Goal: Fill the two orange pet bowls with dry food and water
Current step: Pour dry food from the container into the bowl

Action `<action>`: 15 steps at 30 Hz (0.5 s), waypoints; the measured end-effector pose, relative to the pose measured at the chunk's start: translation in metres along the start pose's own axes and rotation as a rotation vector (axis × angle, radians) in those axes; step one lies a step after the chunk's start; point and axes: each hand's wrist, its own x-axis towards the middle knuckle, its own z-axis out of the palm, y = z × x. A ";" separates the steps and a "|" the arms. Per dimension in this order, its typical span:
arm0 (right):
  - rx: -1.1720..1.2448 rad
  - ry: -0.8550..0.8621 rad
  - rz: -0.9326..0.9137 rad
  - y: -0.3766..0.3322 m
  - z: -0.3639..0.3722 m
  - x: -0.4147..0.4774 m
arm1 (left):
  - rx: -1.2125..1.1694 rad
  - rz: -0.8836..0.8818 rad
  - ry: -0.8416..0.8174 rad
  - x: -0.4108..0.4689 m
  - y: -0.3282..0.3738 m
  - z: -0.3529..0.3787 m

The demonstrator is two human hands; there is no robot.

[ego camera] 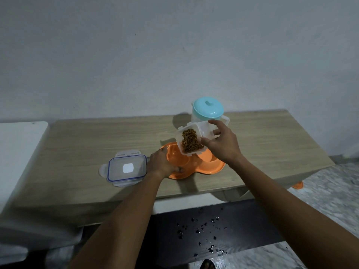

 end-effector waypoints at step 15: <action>-0.093 -0.012 -0.067 -0.002 0.003 0.004 | -0.005 0.008 0.017 -0.001 0.000 0.000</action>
